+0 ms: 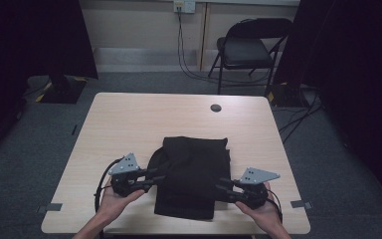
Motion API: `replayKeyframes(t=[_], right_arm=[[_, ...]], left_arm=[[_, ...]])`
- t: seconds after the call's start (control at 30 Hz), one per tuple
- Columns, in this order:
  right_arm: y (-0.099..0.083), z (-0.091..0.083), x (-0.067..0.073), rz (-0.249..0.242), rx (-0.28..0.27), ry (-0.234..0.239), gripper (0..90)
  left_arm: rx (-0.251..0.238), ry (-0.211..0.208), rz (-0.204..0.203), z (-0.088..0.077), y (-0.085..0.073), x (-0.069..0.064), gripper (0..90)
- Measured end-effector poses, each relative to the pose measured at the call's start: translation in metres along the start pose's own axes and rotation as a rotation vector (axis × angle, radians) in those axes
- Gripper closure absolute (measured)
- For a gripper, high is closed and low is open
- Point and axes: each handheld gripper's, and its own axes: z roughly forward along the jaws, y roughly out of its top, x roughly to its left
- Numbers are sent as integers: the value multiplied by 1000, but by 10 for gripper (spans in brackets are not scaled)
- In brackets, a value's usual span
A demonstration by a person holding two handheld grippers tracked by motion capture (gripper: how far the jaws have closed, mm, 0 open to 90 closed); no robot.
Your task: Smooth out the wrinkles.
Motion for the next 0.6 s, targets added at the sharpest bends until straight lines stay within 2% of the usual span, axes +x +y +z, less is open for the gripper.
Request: replayKeyframes(t=[0.13, 0.27, 0.33, 0.37, 0.43, 0.53, 0.57, 0.6], right_arm=[[15, 13, -1, -2, -20, 3, 705], [25, 37, -2, -2, -4, 2, 699], [23, 52, -3, 6, 46, 14, 693], [20, 55, -1, -7, 63, 16, 687], [14, 57, 5, -24, 94, 39, 670], [2, 56, 11, -20, 143, 64, 655], [-4, 56, 14, -30, 170, 68, 653], [-6, 56, 17, -38, 189, 83, 654]], left_arm=[[-55, -2, 4, -3, 8, -2, 608], [-66, -3, 0, -4, 9, -1, 580], [-70, 0, 4, -6, 9, -1, 562], [-71, -2, -2, -8, 9, 0, 546], [-76, 13, -13, -13, 8, 3, 517], [-69, 47, -26, -15, 6, 7, 517], [-62, 41, -25, -13, 6, 7, 539], [-50, 17, -3, -10, 6, 5, 598]])
